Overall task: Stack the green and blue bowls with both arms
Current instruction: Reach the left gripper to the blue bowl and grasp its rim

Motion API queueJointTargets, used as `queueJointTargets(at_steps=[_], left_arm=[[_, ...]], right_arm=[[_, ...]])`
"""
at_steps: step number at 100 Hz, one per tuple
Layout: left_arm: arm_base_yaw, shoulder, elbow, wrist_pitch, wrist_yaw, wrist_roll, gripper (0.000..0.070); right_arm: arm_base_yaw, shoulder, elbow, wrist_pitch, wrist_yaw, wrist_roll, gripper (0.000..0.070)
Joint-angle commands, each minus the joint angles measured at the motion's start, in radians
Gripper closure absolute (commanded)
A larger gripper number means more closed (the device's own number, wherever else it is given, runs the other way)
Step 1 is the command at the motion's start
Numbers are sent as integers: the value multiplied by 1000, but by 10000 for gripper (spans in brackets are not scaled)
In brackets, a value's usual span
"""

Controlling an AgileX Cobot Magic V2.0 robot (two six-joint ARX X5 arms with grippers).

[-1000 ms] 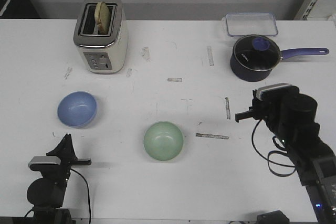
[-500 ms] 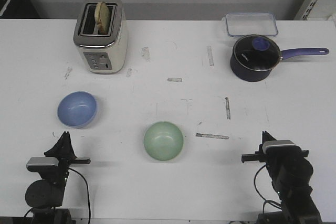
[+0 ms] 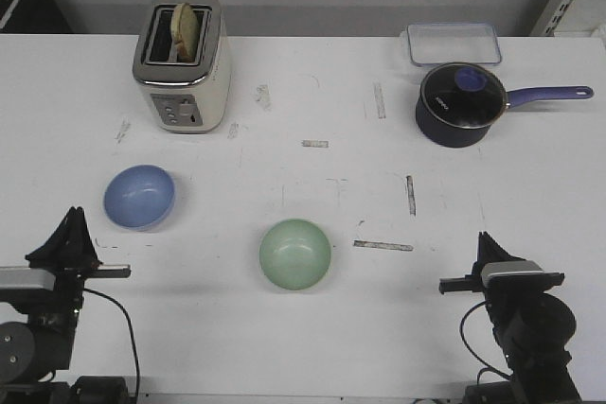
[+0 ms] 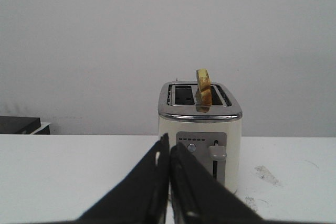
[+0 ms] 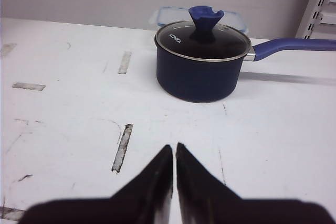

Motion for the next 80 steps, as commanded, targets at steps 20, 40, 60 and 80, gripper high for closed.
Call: queueJointTargets(at_steps=[20, 40, 60, 80], left_arm=[[5, 396, 431, -278, -5, 9, 398], [76, 622, 538, -412, -4, -97, 127], [197, 839, 538, -519, 103, -129, 86], [262, 1053, 538, -549, 230, -129, 92]], right_arm=[[1, 6, 6, 7, -5, -4, 700], [3, 6, 6, 7, -5, -4, 700], [3, 6, 6, 7, -5, -4, 700], [3, 6, 6, 7, -5, -4, 700]])
